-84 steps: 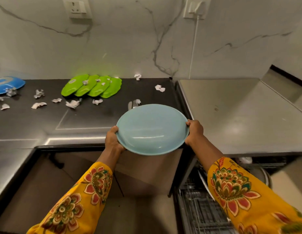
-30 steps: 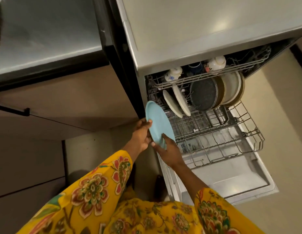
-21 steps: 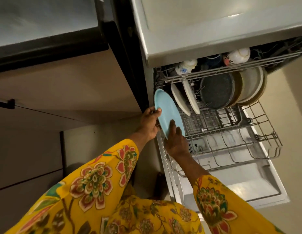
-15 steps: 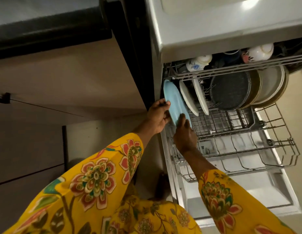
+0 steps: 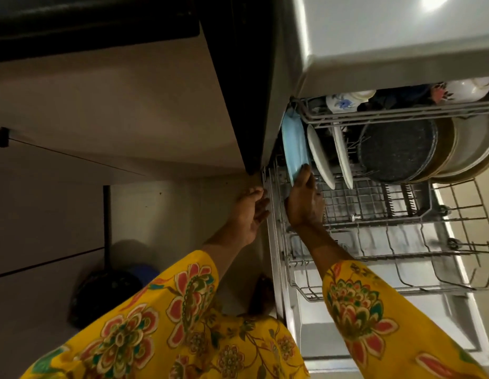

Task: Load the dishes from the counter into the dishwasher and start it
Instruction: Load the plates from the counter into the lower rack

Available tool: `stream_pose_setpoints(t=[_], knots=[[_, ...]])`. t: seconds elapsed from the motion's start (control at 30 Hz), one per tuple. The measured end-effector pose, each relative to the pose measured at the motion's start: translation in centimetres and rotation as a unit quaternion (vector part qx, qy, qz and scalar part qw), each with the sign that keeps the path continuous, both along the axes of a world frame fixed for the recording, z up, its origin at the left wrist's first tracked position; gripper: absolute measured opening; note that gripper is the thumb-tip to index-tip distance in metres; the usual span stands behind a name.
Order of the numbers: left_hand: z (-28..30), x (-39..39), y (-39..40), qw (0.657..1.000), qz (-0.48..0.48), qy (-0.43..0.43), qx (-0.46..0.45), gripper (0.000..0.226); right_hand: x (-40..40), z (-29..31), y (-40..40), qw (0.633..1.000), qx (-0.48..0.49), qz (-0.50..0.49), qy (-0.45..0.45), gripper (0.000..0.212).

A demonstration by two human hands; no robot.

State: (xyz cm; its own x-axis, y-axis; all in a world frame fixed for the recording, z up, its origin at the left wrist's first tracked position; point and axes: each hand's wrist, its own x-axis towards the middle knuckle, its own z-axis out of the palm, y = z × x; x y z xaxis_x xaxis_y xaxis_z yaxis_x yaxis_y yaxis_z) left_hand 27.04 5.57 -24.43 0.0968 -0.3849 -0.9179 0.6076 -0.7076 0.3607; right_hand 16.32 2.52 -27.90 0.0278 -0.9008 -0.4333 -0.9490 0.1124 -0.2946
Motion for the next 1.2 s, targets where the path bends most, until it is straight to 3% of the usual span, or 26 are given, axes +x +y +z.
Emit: stream_pose_setpoints(t=[0.23, 0.37, 0.53, 0.97, 1.2], knots=[[-0.3, 0.5, 2.3, 1.0, 0.005, 0.003, 0.024, 0.016, 0.1, 0.4, -0.1, 0.999, 0.012, -0.031, -0.014, 0.063], [-0.4, 0.7, 2.5, 1.0, -0.018, 0.005, 0.022, 0.018, 1.2, 0.4, -2.1, 0.997, -0.003, -0.072, -0.042, 0.044], [-0.8, 1.4, 3.0, 0.999, -0.043, -0.005, 0.023, 0.027, 2.6, 0.2, -4.5, 0.997, -0.018, -0.078, -0.004, 0.04], [-0.8, 2.9, 3.6, 0.998, -0.055, 0.009, 0.035, 0.022, 2.6, -2.6, -3.5, 0.993, 0.011, -0.113, -0.023, 0.05], [0.8, 3.2, 4.2, 0.998, -0.061, 0.01, 0.019, 0.023, 0.6, -1.7, -4.3, 0.979, 0.129, -0.104, -0.123, 0.079]])
